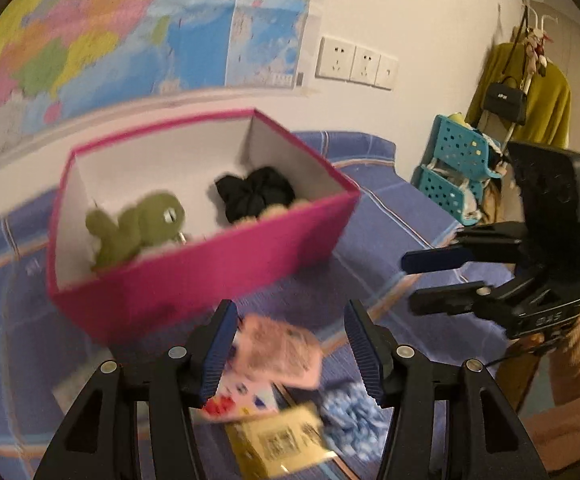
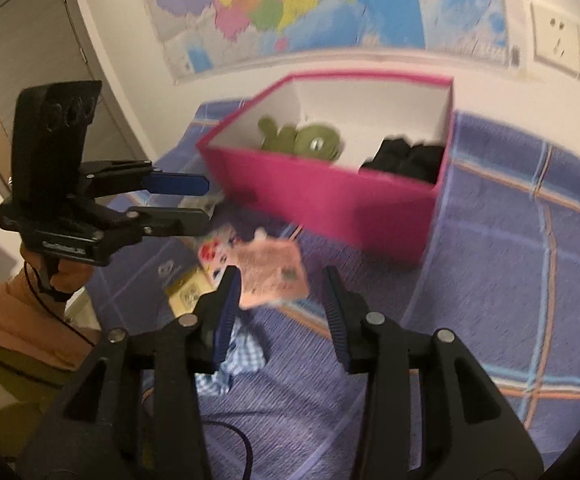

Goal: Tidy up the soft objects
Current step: 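Move the right gripper down to the blue gingham scrunchie, then close the right gripper on the gingham scrunchie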

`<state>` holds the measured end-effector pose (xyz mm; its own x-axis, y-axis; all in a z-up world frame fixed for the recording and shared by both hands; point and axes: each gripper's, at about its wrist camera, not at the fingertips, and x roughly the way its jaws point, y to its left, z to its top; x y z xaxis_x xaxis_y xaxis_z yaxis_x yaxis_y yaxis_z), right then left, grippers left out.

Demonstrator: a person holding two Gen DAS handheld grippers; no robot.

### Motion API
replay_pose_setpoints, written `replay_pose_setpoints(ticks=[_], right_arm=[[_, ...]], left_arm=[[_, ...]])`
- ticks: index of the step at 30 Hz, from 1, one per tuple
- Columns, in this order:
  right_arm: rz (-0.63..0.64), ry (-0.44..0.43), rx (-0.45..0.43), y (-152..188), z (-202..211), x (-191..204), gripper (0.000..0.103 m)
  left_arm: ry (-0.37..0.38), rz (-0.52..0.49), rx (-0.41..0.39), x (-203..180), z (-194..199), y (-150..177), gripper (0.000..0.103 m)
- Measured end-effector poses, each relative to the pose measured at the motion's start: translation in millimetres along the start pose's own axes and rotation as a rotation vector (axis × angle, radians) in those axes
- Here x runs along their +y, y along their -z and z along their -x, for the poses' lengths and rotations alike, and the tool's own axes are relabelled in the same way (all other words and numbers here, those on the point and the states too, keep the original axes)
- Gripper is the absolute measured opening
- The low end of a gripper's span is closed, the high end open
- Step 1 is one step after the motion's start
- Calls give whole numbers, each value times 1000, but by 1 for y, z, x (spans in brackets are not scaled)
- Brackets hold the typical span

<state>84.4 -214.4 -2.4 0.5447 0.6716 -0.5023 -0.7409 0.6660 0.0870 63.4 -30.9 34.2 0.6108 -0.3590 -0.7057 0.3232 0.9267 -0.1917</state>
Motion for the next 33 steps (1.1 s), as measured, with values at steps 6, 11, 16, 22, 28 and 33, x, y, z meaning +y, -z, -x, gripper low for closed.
replay_pose_setpoints(ticks=[6, 11, 16, 22, 28, 33], right_arm=[[4, -71, 116, 20, -36, 6, 43], [-15, -110, 203, 36, -66, 9, 44], [-39, -123, 226, 46, -77, 9, 43], [-60, -145, 218, 49, -77, 4, 22], [-35, -128, 184, 47, -64, 8, 11], [-44, -108, 124, 41, -46, 5, 10]], left_arm=[[-3, 24, 62, -1, -9, 28, 57], [10, 65, 99, 2, -15, 42, 57], [20, 71, 116, 2, -17, 46, 57], [64, 89, 142, 0, -26, 51, 57], [112, 96, 170, -3, -32, 55, 57], [134, 80, 180, -9, -35, 56, 57]])
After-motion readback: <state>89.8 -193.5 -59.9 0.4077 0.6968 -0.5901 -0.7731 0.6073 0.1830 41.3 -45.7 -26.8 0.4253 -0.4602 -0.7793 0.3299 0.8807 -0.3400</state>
